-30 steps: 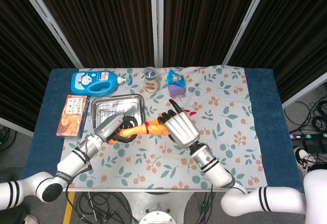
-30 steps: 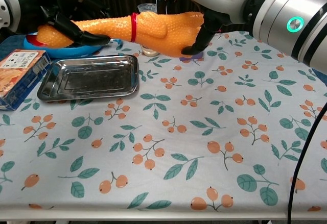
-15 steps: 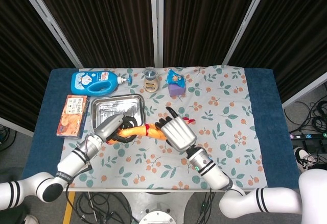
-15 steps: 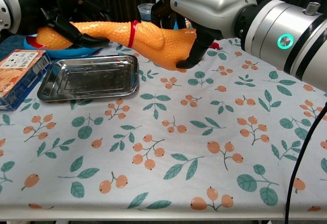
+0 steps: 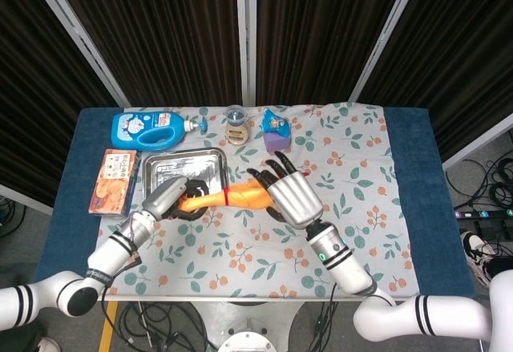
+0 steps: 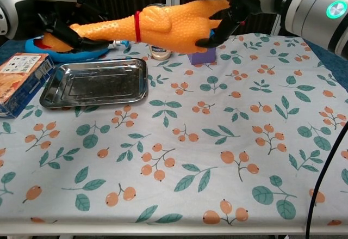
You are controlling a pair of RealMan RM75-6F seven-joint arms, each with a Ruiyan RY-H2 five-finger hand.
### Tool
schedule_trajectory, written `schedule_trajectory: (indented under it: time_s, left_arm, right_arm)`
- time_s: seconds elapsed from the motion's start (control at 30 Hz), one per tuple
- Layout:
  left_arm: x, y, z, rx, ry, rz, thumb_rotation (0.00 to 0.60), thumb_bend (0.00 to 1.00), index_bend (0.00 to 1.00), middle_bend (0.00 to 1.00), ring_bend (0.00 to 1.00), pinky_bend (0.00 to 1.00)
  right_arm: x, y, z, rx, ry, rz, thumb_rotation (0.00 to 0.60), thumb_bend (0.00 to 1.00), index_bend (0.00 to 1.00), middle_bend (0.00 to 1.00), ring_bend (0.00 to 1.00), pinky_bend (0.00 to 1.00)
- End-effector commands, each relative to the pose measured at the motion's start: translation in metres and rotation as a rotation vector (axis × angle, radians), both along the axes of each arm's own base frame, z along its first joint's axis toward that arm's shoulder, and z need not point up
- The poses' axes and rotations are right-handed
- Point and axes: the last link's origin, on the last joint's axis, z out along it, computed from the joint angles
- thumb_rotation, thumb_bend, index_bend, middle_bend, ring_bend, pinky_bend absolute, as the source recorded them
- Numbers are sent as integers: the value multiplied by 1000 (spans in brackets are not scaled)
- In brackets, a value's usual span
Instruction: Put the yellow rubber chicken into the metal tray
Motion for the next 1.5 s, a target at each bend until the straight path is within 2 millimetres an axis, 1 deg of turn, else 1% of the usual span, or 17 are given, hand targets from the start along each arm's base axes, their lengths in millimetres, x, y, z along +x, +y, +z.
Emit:
schedule_trajectory:
  time_s: [0.03, 0.13, 0.23, 0.4, 0.47, 0.53, 0.6, 0.73, 0.87, 0.97, 1.03, 1.07, 1.1, 1.17, 1.23, 1.33, 1.5]
  left_arm:
    - [-5, 4, 1, 17, 12, 6, 600, 803, 780, 844, 773, 864]
    - [-11, 9, 2, 39, 20, 22, 600, 803, 780, 842, 767, 861]
    - [-20, 19, 0, 66, 50, 37, 600, 803, 780, 839, 756, 855]
    - [-42, 37, -12, 122, 121, 88, 600, 803, 778, 826, 717, 821]
    - [-50, 43, -19, 154, 158, 104, 600, 803, 766, 800, 677, 778]
    - [-57, 47, -25, 181, 202, 119, 600, 802, 748, 770, 632, 711]
    - [-64, 52, -30, 215, 255, 128, 600, 803, 724, 732, 569, 619]
    - [-74, 56, -38, 246, 310, 152, 600, 792, 678, 654, 453, 475]
    - [-84, 61, -43, 279, 388, 161, 600, 751, 617, 575, 369, 427]
    - [-90, 62, -46, 278, 402, 190, 600, 704, 499, 464, 272, 382]
    - [-93, 62, -46, 273, 406, 211, 600, 639, 374, 338, 188, 336]
    - [-95, 62, -46, 271, 409, 219, 600, 615, 346, 307, 171, 325]
    - [-96, 61, -46, 272, 409, 227, 600, 550, 289, 244, 139, 301]
    - [-98, 61, -45, 293, 406, 241, 600, 458, 244, 186, 114, 276]
    - [-101, 60, -44, 316, 403, 252, 600, 337, 211, 140, 93, 241]
    - [-104, 60, -43, 328, 396, 263, 600, 191, 184, 94, 69, 203]
    - [-104, 59, -43, 343, 379, 258, 600, 43, 164, 50, 37, 177]
  right_arm:
    - [-6, -1, 10, -6, -11, -20, 600, 91, 0, 148, 67, 23]
    - [-13, -1, 19, -17, -20, -35, 600, 94, 0, 88, 47, 8]
    - [-21, 0, 30, -38, -23, -49, 600, 96, 0, 77, 47, 4]
    - [-42, 4, 51, -72, -38, -79, 600, 96, 0, 77, 47, 4]
    - [-51, 6, 57, -79, -39, -90, 600, 96, 0, 77, 47, 4]
    - [-60, 10, 62, -80, -38, -101, 600, 98, 0, 77, 47, 4]
    - [-67, 12, 67, -84, -37, -111, 600, 100, 0, 77, 47, 4]
    - [-77, 14, 72, -86, -41, -124, 600, 101, 0, 78, 47, 4]
    - [-85, 15, 74, -84, -44, -138, 600, 101, 0, 78, 47, 4]
    - [-89, 15, 75, -86, -46, -147, 600, 101, 0, 80, 47, 3]
    - [-92, 15, 76, -86, -46, -153, 600, 101, 0, 83, 47, 3]
    - [-93, 15, 76, -85, -46, -155, 600, 101, 0, 84, 47, 3]
    - [-94, 15, 76, -83, -46, -158, 600, 101, 0, 84, 47, 3]
    - [-97, 16, 78, -84, -50, -165, 600, 101, 0, 87, 47, 3]
    - [-101, 17, 80, -92, -56, -175, 600, 101, 0, 91, 47, 2]
    - [-106, 17, 84, -99, -65, -190, 600, 101, 0, 95, 47, 1]
    - [-113, 19, 88, -106, -71, -210, 600, 101, 0, 97, 47, 0]
